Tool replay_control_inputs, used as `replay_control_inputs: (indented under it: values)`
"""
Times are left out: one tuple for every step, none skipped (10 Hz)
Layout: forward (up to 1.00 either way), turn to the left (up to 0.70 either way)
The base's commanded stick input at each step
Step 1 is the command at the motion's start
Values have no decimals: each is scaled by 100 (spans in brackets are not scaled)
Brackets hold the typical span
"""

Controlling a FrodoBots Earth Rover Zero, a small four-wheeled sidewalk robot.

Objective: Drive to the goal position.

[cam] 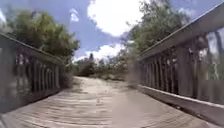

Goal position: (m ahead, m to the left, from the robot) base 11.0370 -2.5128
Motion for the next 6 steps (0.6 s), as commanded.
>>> replay_control_inputs:
  values:
    - [45,27]
    - [45,27]
    - [45,27]
    - [45,10]
    - [45,0]
    - [45,0]
